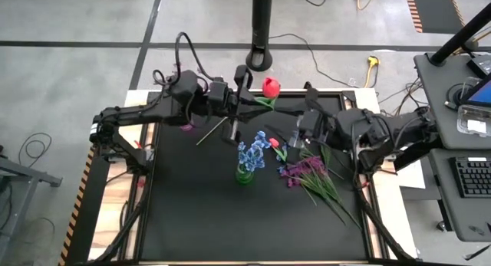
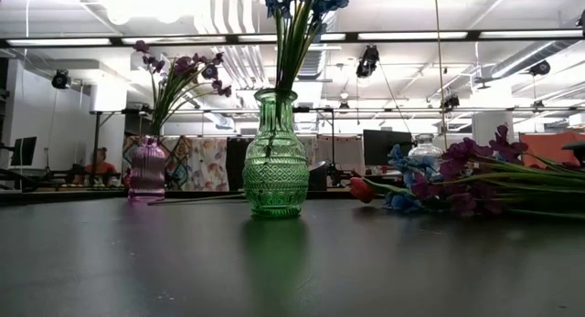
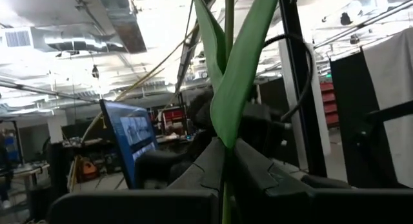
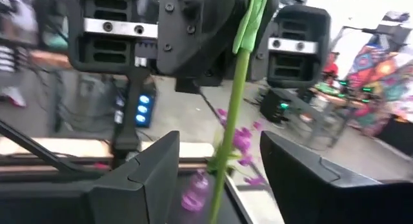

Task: Sort flowers into vase by color
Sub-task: Put the bottom left red flower into the transparent crystal vase

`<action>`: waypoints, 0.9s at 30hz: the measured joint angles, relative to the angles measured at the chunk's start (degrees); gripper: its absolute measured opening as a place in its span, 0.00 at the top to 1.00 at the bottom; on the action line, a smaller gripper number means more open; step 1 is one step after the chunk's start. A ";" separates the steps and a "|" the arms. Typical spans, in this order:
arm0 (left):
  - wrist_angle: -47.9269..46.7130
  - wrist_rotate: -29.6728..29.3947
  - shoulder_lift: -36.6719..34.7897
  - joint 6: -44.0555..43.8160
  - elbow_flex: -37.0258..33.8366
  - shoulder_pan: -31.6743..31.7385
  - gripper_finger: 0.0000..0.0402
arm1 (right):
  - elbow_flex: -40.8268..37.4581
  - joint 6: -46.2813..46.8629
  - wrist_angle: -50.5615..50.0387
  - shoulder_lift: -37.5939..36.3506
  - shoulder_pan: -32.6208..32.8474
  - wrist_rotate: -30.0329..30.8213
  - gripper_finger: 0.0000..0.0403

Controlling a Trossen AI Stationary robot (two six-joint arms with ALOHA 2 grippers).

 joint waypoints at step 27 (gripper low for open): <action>-6.67 -0.66 -0.18 -0.25 0.92 0.05 0.73 | -0.02 4.99 -2.76 0.05 -3.93 -3.71 0.97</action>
